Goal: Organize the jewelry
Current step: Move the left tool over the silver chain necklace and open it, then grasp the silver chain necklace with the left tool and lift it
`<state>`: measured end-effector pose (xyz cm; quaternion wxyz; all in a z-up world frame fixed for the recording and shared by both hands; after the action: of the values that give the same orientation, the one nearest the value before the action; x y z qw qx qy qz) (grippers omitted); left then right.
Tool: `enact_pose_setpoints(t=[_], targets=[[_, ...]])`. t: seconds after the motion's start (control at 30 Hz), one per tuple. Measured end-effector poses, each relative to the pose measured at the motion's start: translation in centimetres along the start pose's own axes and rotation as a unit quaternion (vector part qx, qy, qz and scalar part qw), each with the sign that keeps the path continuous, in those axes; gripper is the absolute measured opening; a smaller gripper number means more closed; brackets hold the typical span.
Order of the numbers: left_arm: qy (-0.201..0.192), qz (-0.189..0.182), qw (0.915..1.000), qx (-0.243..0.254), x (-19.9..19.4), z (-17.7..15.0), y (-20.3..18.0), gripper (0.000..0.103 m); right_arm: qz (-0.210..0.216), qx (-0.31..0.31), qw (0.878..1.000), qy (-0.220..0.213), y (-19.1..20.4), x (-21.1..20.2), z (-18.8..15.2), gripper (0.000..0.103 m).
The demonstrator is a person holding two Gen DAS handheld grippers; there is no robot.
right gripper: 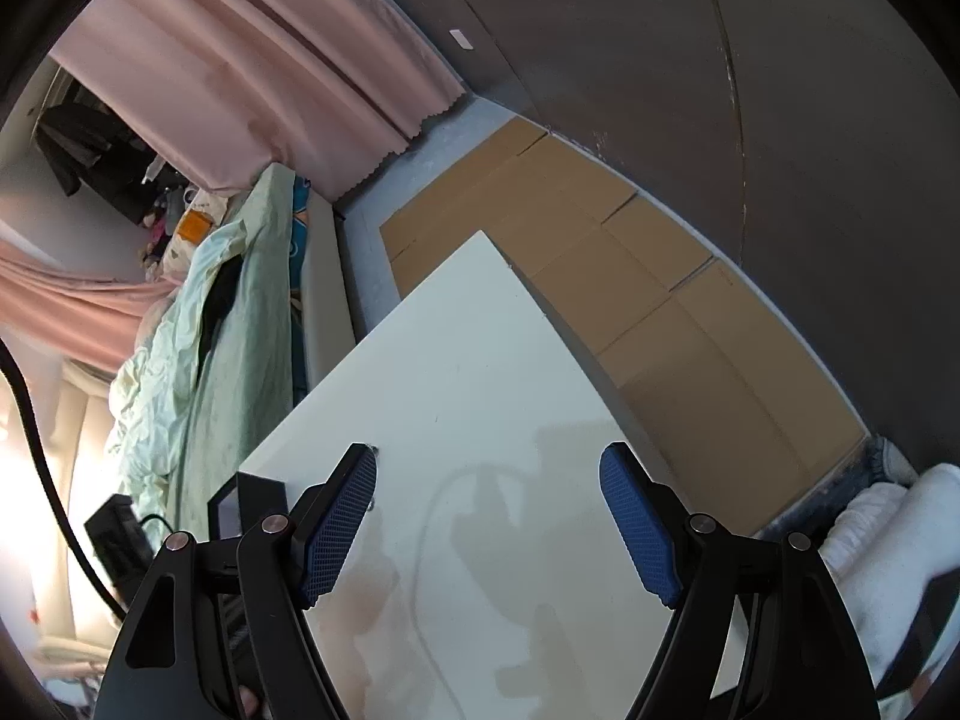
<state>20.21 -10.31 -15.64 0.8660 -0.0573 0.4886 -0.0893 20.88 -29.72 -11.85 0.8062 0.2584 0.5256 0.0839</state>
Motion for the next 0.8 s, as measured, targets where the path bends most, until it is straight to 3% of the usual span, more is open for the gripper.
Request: enact_pose_setpoints(t=[0.17, 0.47, 0.57, 0.6, 0.63, 0.7, 0.8], targets=[[0.031, 0.021, 0.9992, 0.01, 2.4, -0.6, 0.4, 0.075, 0.001, 0.007, 1.0, 0.008, 0.0, 0.9, 0.3, 0.077], [0.041, 0.054, 0.997, 0.036, 4.5, -0.5, 0.5, 0.072, 0.004, 0.014, 1.0, 0.018, 0.0, 1.5, 0.6, 0.077], [0.034, 0.067, 0.9963, 0.041, 4.5, -0.3, 0.7, 0.06, 0.0, 0.013, 1.0, 0.02, -0.1, 1.6, 0.5, 0.077], [0.032, 0.071, 0.9962, 0.04, 4.4, -0.3, 0.9, 0.048, -0.001, 0.013, 1.0, 0.021, -0.1, 1.6, 0.3, 0.077], [0.029, 0.071, 0.9963, 0.039, 4.1, -0.3, 1.0, 0.029, -0.001, 0.013, 1.0, 0.022, -0.2, 1.7, 0.4, 0.077], [0.034, 0.056, 0.9973, 0.032, 3.8, -0.6, 1.0, 0.014, 0.0, 0.012, 1.0, 0.023, -0.1, 1.6, 0.3, 0.077], [0.024, 0.055, 0.9978, 0.027, 3.2, -0.7, 1.2, 0.013, 0.004, 0.009, 1.0, 0.021, 0.2, 1.4, 0.2, 0.077]])
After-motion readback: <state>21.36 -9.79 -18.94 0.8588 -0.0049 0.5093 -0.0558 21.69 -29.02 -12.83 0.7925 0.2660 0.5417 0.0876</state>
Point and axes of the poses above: each gripper's, at about its wrist camera, not at the fingertips, and x roughly the way its jaws point, y to its left, z to its top, the point moved 10 cm from there along x, roughly the way its jaws point, and after that the axes turned 3 degrees about y, right-handed, at the moved point
